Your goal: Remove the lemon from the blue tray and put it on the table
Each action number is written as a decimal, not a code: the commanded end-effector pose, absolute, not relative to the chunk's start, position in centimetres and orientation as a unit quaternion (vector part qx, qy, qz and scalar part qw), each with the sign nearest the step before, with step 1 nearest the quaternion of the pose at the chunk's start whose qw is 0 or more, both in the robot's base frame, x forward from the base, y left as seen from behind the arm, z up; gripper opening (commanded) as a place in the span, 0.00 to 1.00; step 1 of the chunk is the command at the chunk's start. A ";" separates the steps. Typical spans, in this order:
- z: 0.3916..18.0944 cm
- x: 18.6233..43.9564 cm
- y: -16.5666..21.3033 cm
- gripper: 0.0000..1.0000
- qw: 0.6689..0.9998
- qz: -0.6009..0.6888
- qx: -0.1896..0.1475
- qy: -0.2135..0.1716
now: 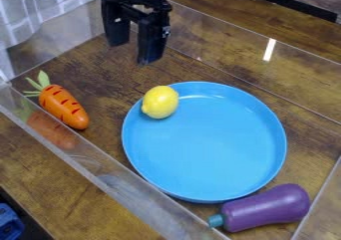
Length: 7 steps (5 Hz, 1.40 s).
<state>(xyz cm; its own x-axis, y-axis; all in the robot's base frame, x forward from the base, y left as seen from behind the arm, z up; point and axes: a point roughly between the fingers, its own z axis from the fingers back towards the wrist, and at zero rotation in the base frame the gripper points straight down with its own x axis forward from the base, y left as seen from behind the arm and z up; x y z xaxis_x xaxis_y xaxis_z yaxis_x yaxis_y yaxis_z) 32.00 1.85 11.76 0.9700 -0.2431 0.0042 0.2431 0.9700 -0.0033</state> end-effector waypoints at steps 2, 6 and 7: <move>12.6 33.6 1.4 1.00 0.993 -0.113 0.000 -0.030; 12.3 33.0 -1.1 1.00 0.988 -0.153 0.009 -0.022; 12.3 33.5 -0.7 1.00 0.987 -0.158 0.007 -0.022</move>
<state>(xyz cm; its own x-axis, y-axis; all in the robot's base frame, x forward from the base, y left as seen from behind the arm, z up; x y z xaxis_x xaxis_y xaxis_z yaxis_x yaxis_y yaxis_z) 32.79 -0.94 10.69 0.9477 -0.3189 -0.0094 0.3190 0.9477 0.0047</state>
